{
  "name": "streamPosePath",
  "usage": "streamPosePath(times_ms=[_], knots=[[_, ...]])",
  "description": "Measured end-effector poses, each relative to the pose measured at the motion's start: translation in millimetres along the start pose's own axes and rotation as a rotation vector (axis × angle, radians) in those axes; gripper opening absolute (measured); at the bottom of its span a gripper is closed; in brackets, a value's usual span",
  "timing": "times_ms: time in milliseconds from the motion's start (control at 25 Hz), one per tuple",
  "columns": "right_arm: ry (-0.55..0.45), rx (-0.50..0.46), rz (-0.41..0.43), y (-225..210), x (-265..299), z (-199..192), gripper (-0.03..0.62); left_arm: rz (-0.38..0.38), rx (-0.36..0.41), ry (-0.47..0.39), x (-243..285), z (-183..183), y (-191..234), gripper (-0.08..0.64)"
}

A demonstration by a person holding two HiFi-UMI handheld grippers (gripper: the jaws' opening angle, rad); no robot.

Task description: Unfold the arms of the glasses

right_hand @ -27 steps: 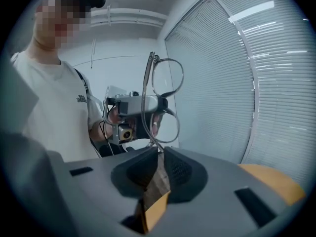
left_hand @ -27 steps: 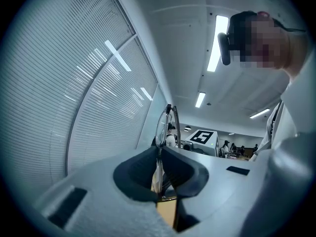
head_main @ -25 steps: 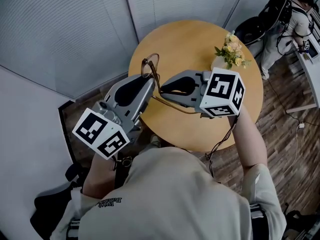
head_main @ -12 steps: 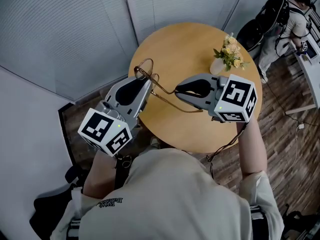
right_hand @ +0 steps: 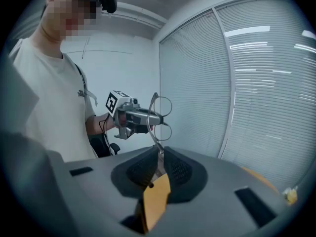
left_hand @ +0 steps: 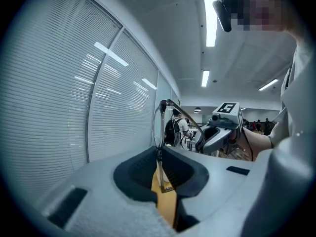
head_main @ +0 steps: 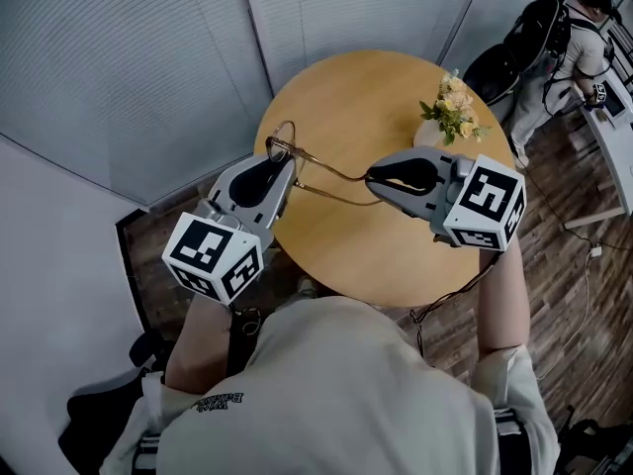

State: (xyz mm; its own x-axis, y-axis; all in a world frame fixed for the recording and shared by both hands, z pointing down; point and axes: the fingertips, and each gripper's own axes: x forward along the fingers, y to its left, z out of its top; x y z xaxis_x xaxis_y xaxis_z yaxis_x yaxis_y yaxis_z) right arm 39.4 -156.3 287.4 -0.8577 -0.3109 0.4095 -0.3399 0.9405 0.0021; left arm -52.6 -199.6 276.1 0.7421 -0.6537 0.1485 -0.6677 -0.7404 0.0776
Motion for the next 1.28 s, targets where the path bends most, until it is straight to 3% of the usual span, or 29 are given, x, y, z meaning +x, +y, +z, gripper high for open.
streamPosePath(times_ms=[400,560,920,1080,1280], knots=[[-0.147,-0.008,-0.069,-3,-37,38,0.054,0.055,0.033,0.083,1,-28,17,0.048],[-0.16,-0.027,-0.094,-4,-41,45,0.054,0.05,0.027,0.093,4,-31,14,0.048],[-0.206,0.061,-0.185,-23,-48,35,0.055,0.087,0.025,0.094,7,-33,23,0.047],[-0.232,0.061,-0.272,-34,-59,40,0.054,0.107,0.023,0.076,7,-27,28,0.048],[-0.354,0.109,-0.421,-52,-85,56,0.054,0.141,0.056,0.015,5,0,37,0.047]])
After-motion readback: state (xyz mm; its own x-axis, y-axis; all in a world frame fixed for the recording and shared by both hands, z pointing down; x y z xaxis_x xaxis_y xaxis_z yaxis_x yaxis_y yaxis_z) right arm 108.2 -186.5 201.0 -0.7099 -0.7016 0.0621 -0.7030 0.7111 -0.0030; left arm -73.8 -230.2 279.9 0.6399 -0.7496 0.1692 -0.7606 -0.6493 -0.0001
